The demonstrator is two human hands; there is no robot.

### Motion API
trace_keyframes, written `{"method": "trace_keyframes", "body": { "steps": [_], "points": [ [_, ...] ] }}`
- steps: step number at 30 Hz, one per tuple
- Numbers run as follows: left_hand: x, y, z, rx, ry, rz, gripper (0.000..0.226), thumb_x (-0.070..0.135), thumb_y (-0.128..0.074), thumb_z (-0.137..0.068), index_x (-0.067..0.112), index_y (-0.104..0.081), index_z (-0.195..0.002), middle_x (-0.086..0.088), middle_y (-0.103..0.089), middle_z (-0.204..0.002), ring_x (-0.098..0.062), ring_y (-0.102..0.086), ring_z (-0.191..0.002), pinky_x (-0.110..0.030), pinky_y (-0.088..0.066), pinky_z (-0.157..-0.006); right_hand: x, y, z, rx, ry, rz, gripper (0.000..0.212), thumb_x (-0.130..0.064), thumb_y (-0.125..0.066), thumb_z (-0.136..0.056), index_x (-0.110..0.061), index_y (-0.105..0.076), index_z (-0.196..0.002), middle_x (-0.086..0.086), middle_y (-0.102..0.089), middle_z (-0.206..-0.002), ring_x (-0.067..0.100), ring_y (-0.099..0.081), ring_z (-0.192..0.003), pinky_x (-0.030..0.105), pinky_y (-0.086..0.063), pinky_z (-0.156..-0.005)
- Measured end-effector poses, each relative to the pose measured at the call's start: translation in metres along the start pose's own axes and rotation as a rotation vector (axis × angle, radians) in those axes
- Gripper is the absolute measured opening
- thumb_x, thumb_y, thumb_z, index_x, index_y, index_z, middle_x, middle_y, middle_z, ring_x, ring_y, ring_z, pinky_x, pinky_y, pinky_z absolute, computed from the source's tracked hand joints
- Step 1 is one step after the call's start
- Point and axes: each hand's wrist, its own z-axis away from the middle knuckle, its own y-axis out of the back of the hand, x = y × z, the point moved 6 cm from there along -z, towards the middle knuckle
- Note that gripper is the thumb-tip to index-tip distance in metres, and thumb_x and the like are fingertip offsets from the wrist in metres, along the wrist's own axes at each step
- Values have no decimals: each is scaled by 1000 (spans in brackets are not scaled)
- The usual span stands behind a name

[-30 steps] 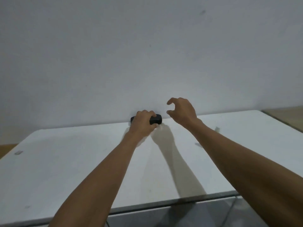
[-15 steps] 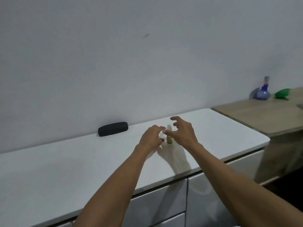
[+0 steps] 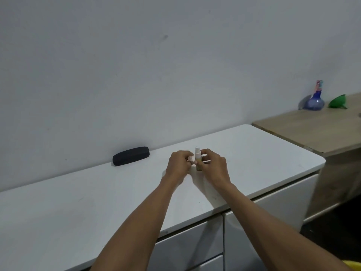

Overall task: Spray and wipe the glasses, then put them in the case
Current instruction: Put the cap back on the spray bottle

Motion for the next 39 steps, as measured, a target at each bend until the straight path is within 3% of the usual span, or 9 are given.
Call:
{"method": "trace_keyframes", "body": {
  "steps": [2, 5, 10, 16, 28, 30, 34, 39],
  "points": [
    [5, 15, -2, 112, 41, 147, 26, -1, -72, -78, 15, -72, -99, -3, -72, -80, -18, -68, -76, -31, -55, -71, 2, -3, -2, 7, -7, -3, 19, -30, -76, -88, -24, -71, -105, -5, -78, -86, 10, -76, -74, 42, -60, -84],
    [19, 37, -7, 228, -8, 292, 19, 10, -82, -80, 10, -75, -97, -4, -75, -87, -15, -70, -83, -29, -58, -80, 3, -6, -3, 29, -16, 9, 15, -34, -73, -91, -26, -70, -104, -8, -77, -83, 12, -76, -77, 42, -59, -85],
    [37, 40, -7, 127, -57, 404, 24, 14, -84, -81, 11, -79, -104, -2, -79, -93, -10, -74, -87, -30, -59, -88, 3, -7, -2, 47, -23, 10, 10, -39, -69, -94, -31, -67, -99, -13, -74, -78, 12, -75, -79, 41, -58, -86],
    [45, 23, 4, 13, -99, 329, 22, 3, -78, -82, 11, -80, -102, -7, -79, -94, -15, -76, -91, -26, -58, -87, 5, -7, -2, 33, -28, -14, 16, -28, -72, -90, -27, -70, -106, -4, -79, -88, 14, -76, -79, 43, -59, -86],
    [42, 20, 7, 20, -166, 266, 21, 7, -77, -84, 17, -79, -102, -4, -78, -92, -13, -75, -86, -21, -58, -82, 8, -8, -2, 46, -36, -51, 15, -26, -73, -90, -28, -71, -105, -4, -79, -87, 12, -76, -78, 40, -59, -84],
    [40, 22, 6, -5, -147, 286, 26, 8, -78, -83, 19, -77, -106, -2, -78, -92, -12, -75, -88, -24, -57, -83, 8, -8, -1, 52, -36, -50, 16, -27, -73, -90, -27, -71, -106, -4, -78, -87, 12, -75, -78, 39, -59, -84],
    [24, 27, 10, -112, -82, 292, 57, 16, -85, -78, 24, -65, -131, -2, -78, -104, -10, -73, -100, -25, -57, -90, 9, -9, -2, 58, -26, -34, 16, -37, -73, -91, -29, -70, -104, -6, -78, -85, 12, -75, -78, 37, -58, -83],
    [-28, 60, 24, 103, 1, 66, 40, 30, -80, -81, 29, -70, -120, 2, -72, -119, -11, -68, -108, -28, -54, -92, 11, -11, -4, 75, -28, 14, 18, -29, -74, -89, -28, -70, -106, -1, -79, -97, 21, -76, -85, 41, -57, -85]
  ]
}}
